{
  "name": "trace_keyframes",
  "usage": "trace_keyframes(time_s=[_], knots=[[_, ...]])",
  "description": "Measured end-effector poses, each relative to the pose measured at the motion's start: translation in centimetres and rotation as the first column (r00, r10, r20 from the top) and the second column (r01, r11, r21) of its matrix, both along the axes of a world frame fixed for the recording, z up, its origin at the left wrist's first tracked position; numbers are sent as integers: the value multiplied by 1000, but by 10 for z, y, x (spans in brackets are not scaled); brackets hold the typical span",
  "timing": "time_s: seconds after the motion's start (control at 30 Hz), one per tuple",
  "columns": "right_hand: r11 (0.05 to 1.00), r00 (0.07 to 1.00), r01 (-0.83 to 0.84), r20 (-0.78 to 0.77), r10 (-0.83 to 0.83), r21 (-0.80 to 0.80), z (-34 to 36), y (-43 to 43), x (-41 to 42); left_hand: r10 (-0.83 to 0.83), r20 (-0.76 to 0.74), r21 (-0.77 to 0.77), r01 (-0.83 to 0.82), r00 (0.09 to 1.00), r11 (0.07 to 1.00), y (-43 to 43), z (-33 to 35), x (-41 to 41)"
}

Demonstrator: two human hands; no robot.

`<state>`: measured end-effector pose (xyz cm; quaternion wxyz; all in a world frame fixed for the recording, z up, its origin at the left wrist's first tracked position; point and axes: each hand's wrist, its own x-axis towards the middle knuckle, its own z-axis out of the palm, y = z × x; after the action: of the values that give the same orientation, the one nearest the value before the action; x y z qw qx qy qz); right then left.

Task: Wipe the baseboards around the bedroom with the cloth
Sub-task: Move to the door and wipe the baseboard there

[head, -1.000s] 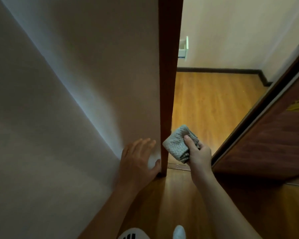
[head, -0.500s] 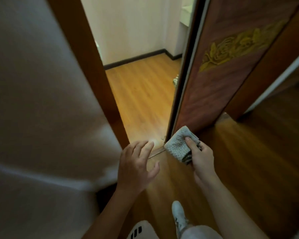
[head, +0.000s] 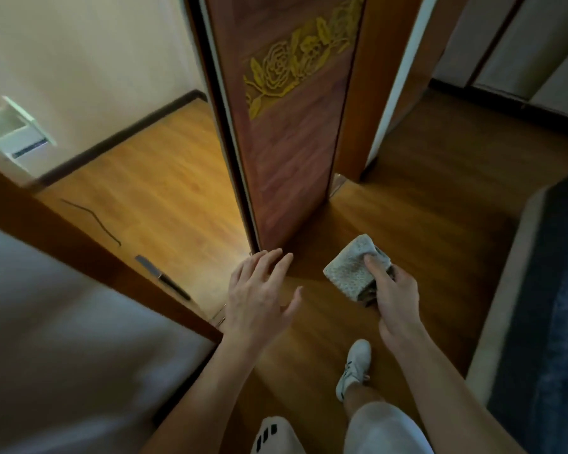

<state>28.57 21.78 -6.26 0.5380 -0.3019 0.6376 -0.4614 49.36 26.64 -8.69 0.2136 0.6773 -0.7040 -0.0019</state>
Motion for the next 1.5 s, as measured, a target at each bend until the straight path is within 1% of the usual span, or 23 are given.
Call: trace_keyframes(time_s=[0.2, 0.3, 0.47, 0.67, 0.73, 1.1, 1.27, 1.5], knots=[[996, 995, 92, 45, -93, 18, -4, -55, -61, -84, 20, 35, 83, 996, 996, -72, -1, -59], [994, 992, 109, 57, -110, 29, -7, -96, -101, -104, 35, 48, 103, 994, 994, -120, -4, -95], [991, 988, 130, 82, -132, 35, -5, -167, -175, -138, 18, 61, 137, 990, 989, -195, -3, -167], [990, 989, 142, 47, -143, 15, 2, -231, -246, -177, 16, 49, 176, 984, 983, -260, 4, -235], [988, 986, 154, 56, -154, 13, 3, -247, -264, -199, 6, 55, 199, 980, 979, -279, 7, -252], [976, 973, 217, 74, -219, 37, -8, -345, -317, -278, 6, 100, 276, 961, 956, -406, 0, -309], [968, 966, 250, 64, -251, 17, -11, -423, -335, -324, -32, 31, 325, 946, 945, -492, -5, -329], [965, 964, 263, -41, -262, 17, -11, -558, -355, -381, -34, -14, 381, 924, 925, -636, -10, -349]])
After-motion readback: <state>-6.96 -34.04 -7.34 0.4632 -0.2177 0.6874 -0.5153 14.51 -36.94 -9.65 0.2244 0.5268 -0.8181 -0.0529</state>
